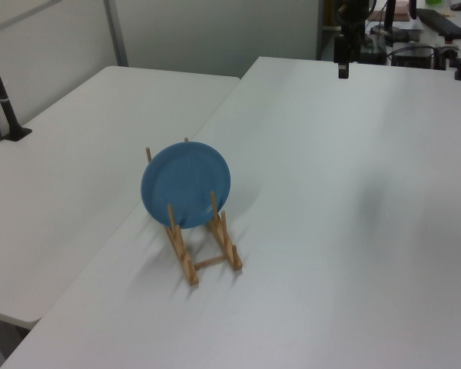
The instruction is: Pick plate from plate rack
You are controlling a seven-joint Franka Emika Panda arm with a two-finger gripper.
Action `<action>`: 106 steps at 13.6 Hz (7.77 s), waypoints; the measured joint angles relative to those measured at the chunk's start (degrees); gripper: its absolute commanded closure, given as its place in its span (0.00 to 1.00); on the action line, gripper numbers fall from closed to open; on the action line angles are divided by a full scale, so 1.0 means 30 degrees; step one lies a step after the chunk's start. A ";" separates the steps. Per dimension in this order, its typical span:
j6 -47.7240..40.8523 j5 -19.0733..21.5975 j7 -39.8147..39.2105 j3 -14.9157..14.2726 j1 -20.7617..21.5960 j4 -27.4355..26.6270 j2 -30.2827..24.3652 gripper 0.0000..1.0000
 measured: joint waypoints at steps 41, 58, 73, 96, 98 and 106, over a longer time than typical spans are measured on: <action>1.1270 -1.9123 2.1640 0.0347 0.9326 0.3629 0.8836 0.52; 1.1270 -1.9817 2.1678 0.0303 0.9938 0.3733 0.8981 0.50; 1.1269 -1.9890 2.1507 0.0114 0.9742 0.3746 0.9042 1.00; 0.8783 -0.2088 0.5593 -0.0186 0.3845 0.3771 0.5148 1.00; 0.6505 -0.0129 0.1206 -0.0188 0.2842 0.3527 0.5084 1.00; 0.1238 0.1555 -1.3919 -0.0117 0.1003 0.0136 0.5084 1.00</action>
